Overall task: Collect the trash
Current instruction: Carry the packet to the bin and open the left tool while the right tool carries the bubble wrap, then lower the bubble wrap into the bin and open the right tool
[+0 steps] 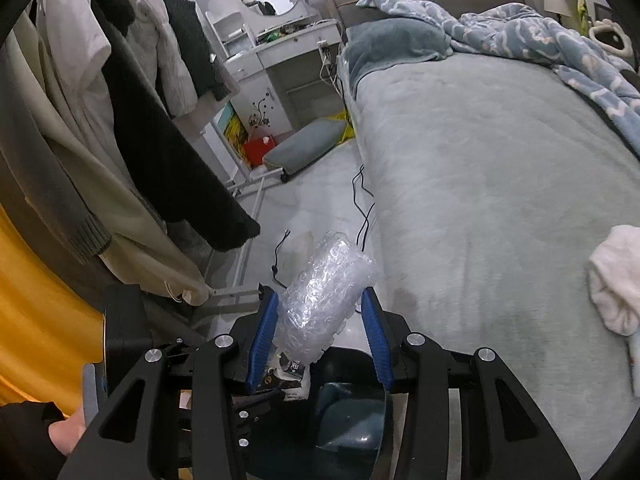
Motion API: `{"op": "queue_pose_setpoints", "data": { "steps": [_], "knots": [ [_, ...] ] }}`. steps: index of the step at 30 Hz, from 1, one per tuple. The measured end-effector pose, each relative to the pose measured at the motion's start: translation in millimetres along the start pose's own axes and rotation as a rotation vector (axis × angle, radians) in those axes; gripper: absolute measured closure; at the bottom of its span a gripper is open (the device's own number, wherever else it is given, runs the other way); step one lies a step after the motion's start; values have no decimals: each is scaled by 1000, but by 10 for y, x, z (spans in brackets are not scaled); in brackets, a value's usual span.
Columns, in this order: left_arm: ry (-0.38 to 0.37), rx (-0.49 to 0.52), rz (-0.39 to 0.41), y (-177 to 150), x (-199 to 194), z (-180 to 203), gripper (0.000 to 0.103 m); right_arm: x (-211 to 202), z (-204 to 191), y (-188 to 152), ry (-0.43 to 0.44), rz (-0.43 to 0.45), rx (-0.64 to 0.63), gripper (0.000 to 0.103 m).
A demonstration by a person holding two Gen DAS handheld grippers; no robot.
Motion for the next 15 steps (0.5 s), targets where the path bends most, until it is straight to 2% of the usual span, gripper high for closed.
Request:
{"op": "queue_pose_setpoints", "data": {
  "steps": [9,15],
  "knots": [
    [13,-69,-163,-239,215,-339,33,301,-214,-89,25,-64,-21,59],
    [9,-89,-167,-256,173,-447,22,490,-282,-192,28,-120,-19,59]
  ]
}}
Point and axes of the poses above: each gripper's, at about its wrist camera, not at the fingertips, and x roughly the way its jaws point, z to its right, y to its top, the point moved 8 cm from there along x, roughly the way its jaws point, and after that the axes turned 14 degrees about -x, right-handed, at the moved point
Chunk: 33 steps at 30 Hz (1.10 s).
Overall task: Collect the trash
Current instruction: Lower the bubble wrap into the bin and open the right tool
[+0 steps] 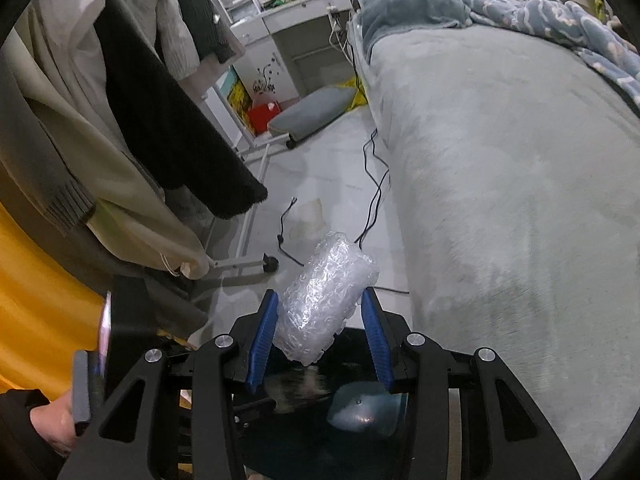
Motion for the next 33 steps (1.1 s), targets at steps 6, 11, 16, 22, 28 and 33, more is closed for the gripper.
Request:
{"op": "queue_pose_setpoints", "data": {
  "steps": [6,11,16,22,28,33],
  "knots": [
    [-2,-27,64,108,-132,-125,22,200,-24,-130,-14,-75,-20,59],
    [7,-26,177,279,-368,-157,22,346,-51,-266,-22,-131,-34,59],
    [-46,-39,292,441,-639,-124,22,475,-70,-483,-14,-195,-43,59],
    [-89,-34,372,559,-836,8,25,614,-170,-706,3,-269,-83,59],
    [-114,-40,450,674,-1007,124,29,675,-274,-877,7,-328,-126,59],
    [-139,-78,537,809,-1234,165,33,689,-330,-964,3,-354,-151,57]
  ]
}}
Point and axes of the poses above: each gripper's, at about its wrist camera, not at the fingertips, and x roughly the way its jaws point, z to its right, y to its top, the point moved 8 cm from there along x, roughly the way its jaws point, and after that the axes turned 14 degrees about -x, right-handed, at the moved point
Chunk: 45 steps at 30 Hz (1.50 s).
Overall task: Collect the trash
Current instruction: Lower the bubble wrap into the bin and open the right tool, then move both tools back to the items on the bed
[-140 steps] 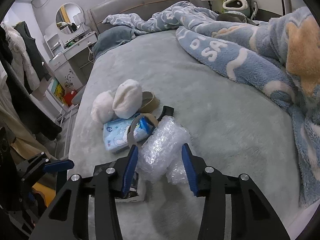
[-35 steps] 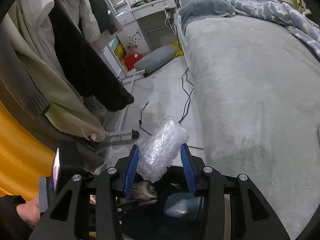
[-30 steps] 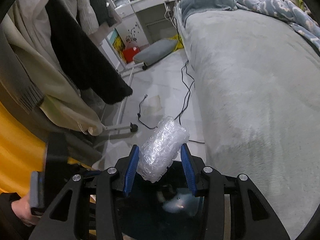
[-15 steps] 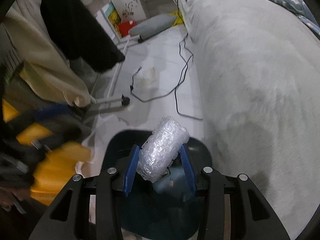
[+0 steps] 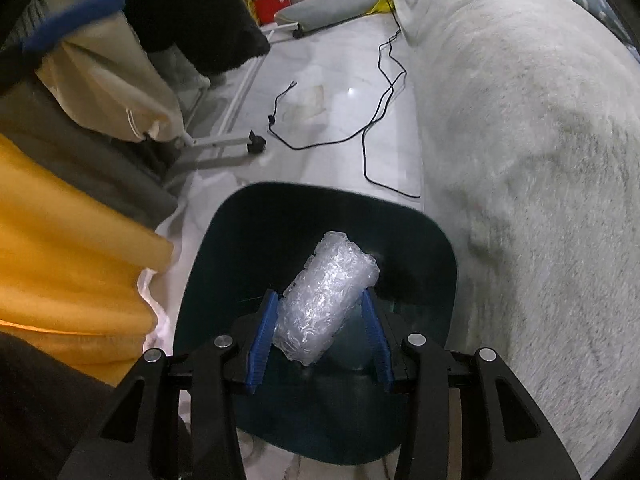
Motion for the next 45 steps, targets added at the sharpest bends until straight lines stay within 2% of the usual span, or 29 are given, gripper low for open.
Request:
{"op": "queue_pose_setpoints", "data": {
  "steps": [4,9,16,22,34,45],
  "knots": [
    [-1,6,53,114,-86,94,33,-24,-12,-48,-1,-7,-20,54],
    [-41,19,106,180,-186,278,33,-94,5,-46,12,17,-17,41],
    [-78,41,163,260,-325,588,31,-414,46,17,20,123,-11,41],
    [-115,47,194,321,-394,886,29,-754,210,15,-18,212,-22,40],
    [-167,93,185,156,-290,1587,23,-1488,908,-315,-149,357,55,39],
    [-178,144,141,-89,-76,2036,22,-2058,1759,-925,-290,423,197,37]
  ]
}}
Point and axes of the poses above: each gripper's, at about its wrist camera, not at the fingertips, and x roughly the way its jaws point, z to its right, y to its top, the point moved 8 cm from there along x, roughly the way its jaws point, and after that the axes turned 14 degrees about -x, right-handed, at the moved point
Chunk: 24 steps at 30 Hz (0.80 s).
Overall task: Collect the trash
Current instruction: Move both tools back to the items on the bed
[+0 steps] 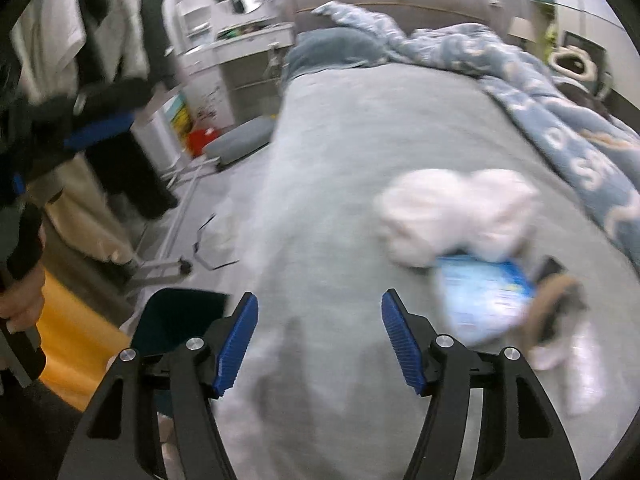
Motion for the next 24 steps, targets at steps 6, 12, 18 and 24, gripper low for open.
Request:
{"op": "queue_pose_setpoints", "data": {
  "steps": [6,12,18,24],
  "knots": [
    [-35,30,-32,-137,118,323,21,-293,459,-138,-92,25,26,37],
    [-69,59,-62,-295,231,645,21,-481,820,-375,-150,30,68,36],
    [-94,72,-100,-454,371,884,21,-553,1090,-582,-188,4,86,36],
    [-107,94,-123,-586,459,1069,21,-521,1196,-749,-179,-18,115,36]
  ]
}}
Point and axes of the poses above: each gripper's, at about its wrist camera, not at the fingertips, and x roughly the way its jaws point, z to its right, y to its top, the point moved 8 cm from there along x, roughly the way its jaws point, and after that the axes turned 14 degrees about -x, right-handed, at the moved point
